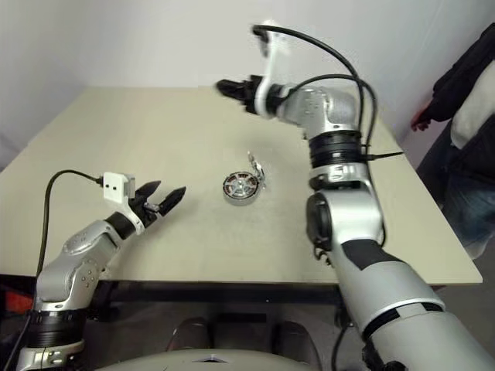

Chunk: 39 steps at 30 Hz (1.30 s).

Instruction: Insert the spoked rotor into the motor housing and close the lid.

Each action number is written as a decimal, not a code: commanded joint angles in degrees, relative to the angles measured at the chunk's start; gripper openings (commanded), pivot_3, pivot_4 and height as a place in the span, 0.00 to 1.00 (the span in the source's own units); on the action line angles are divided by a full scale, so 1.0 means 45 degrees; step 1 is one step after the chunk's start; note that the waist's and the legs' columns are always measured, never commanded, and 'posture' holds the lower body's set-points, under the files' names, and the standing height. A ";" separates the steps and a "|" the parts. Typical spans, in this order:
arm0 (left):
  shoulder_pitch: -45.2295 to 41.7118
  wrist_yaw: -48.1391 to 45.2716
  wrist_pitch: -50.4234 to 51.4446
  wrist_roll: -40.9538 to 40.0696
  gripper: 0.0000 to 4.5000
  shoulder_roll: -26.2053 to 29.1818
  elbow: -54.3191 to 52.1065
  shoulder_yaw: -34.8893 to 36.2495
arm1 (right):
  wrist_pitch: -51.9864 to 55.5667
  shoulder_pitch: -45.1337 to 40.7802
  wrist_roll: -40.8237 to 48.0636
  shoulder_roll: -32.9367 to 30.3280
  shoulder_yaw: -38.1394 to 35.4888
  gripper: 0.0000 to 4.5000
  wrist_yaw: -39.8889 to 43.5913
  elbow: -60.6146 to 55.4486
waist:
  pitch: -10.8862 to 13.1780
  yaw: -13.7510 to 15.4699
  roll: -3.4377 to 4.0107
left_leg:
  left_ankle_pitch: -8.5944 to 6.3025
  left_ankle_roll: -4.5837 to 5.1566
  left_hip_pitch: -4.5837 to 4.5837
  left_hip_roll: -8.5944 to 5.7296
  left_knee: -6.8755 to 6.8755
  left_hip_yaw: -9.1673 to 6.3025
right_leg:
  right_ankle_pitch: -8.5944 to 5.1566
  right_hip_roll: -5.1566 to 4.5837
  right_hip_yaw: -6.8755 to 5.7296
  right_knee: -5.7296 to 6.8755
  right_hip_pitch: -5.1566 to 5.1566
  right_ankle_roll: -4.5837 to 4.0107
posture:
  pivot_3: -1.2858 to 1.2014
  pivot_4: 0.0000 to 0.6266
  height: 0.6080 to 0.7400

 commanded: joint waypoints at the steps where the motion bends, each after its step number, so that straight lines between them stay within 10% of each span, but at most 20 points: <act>1: -0.0431 -0.0280 -0.0024 -0.0079 1.00 0.0246 0.0075 0.0020 | -0.0948 0.0431 -0.0492 -0.0841 0.0197 0.34 0.0154 0.0207 | 0.0003 -0.0028 0.0005 | 0.0000 0.0002 -0.0008 0.0002 0.0000 -0.0001 | 0.0003 0.0008 0.0001 0.0000 -0.0007 -0.0007 | 0.52 0.00 1.00; 5: -0.0633 -0.0512 -0.0009 -0.0023 1.00 0.0382 0.0310 -0.0068 | 0.0725 0.2018 -0.0167 -0.1641 0.0794 0.01 0.1354 -0.1643 | 0.0006 -0.0024 0.0010 | -0.0007 0.0019 -0.0045 0.0005 0.0008 -0.0004 | 0.0009 0.0025 0.0003 0.0002 -0.0040 -0.0016 | 0.52 0.00 1.00; 17: -0.0627 -0.0640 -0.0009 0.0029 1.00 0.0565 0.0395 -0.0083 | 0.3041 0.5986 0.2404 -0.2485 0.2926 0.01 0.5154 -0.9201 | 0.0006 0.0076 0.0012 | -0.0022 0.0060 -0.0026 0.0015 0.0111 -0.0005 | -0.0019 0.0009 -0.0004 0.0006 0.0011 0.0072 | 0.52 0.00 1.00; 39: -0.0236 -0.0428 -0.0051 0.0000 1.00 0.0591 0.0038 0.0131 | 0.1384 0.5279 0.0809 -0.2306 0.3003 0.01 0.3608 -0.5630 | 0.0005 0.0030 0.0010 | -0.0041 0.0104 0.0036 0.0011 0.0108 -0.0014 | 0.0010 0.0004 -0.0016 -0.0029 0.0125 0.0018 | 0.52 0.00 1.00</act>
